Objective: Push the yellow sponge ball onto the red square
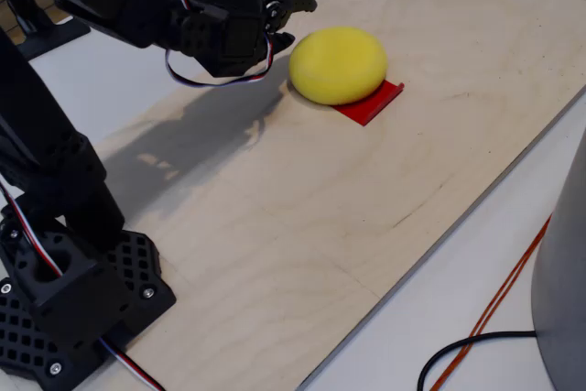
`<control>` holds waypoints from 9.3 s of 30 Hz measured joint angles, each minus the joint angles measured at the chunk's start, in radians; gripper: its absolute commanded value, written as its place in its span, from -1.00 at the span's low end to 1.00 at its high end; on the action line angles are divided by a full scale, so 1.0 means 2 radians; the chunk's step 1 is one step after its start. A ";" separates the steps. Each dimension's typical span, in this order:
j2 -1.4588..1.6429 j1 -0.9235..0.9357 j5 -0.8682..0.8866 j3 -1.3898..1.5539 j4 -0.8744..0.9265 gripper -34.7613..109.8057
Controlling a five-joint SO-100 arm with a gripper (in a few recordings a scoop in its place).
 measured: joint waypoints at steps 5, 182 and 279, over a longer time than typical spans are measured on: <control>0.006 0.010 -0.002 0.001 0.000 -0.30; -0.239 0.118 -0.061 -0.209 -0.127 -0.31; 0.079 0.078 -0.206 -0.329 0.071 -0.53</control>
